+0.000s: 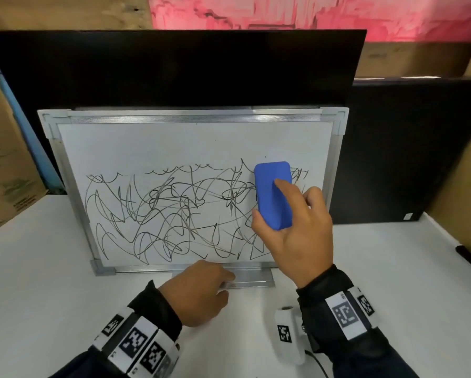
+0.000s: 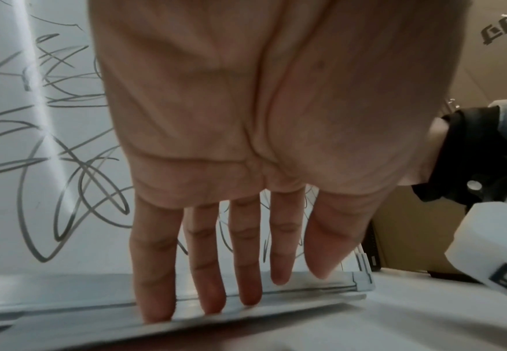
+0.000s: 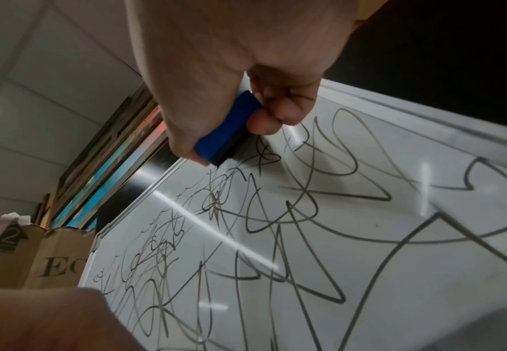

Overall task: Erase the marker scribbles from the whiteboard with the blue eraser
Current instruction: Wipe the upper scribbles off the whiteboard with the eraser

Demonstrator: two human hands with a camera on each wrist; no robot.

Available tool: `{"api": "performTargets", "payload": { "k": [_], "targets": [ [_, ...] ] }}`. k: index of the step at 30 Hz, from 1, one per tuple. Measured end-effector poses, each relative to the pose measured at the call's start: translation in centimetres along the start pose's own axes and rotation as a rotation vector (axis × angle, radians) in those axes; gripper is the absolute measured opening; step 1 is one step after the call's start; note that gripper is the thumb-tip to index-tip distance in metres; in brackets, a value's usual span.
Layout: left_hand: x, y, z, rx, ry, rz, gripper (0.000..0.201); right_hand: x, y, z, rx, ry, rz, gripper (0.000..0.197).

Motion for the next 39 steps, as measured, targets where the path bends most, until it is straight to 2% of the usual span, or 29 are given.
{"api": "performTargets", "payload": {
  "k": [2,4,6,10,12,15,17,21,23,27,30,34,39],
  "targets": [
    [0.1,-0.8,-0.1,0.005,-0.01,-0.028,0.021,-0.2,0.1,0.2,0.0,-0.001,0.009,0.055],
    [-0.4,-3.6,-0.6,0.109,-0.052,-0.091,0.024,-0.3,0.4,0.5,0.004,0.003,0.015,0.057],
    [-1.4,-8.4,-1.8,0.34,-0.124,-0.124,0.019,-0.5,0.7,0.8,0.003,0.013,0.021,0.059],
    [-5.6,-16.8,-6.9,0.973,-0.282,-0.18,0.012,-1.0,1.0,0.4,-0.013,-0.001,0.017,0.057],
    [-8.4,-18.0,-9.1,1.193,-0.353,-0.182,0.017,-1.2,1.2,0.2,-0.015,0.002,0.013,0.057],
    [-12.2,-18.0,-11.7,1.422,-0.43,-0.213,0.028,-1.5,1.7,0.7,0.005,0.011,0.026,0.057],
    [-14.7,-17.2,-12.2,1.438,-0.494,-0.274,0.037,-2.0,2.2,1.3,0.02,0.015,0.055,0.057],
    [-16.6,-14.7,-10.8,1.266,-0.555,-0.524,0.04,-2.9,3.0,0.5,-0.002,0.005,0.057,0.057],
    [-16.8,-14.0,-10.5,1.235,-0.575,-0.592,0.039,-2.9,3.2,-0.5,-0.025,0.004,0.057,0.057],
    [-18.9,-13.0,-10.4,1.243,-0.53,-0.872,0.028,-3.3,3.8,-0.1,-0.006,-0.001,0.076,0.055],
    [-19.7,-12.0,-10.0,1.196,-0.554,-1.169,0.031,-3.8,4.4,0.4,-0.01,0.005,0.08,0.056],
    [-19.3,-12.3,-9.7,1.227,-0.503,-1.269,0.044,-4.3,4.9,-0.6,-0.05,-0.016,0.082,0.056],
    [-19.3,-12.1,-9.5,1.228,-0.41,-1.397,0.043,-5.0,5.4,0.4,-0.022,-0.013,0.092,0.057]
  ]
}}
Point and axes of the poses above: each hand's wrist, its own z-axis towards the middle knuckle, its own y-axis out of the palm, x = y × z, the point moved 8 cm from there along z, towards the middle knuckle, and after that the axes turned 3 degrees about -y, right-handed, at the moved point
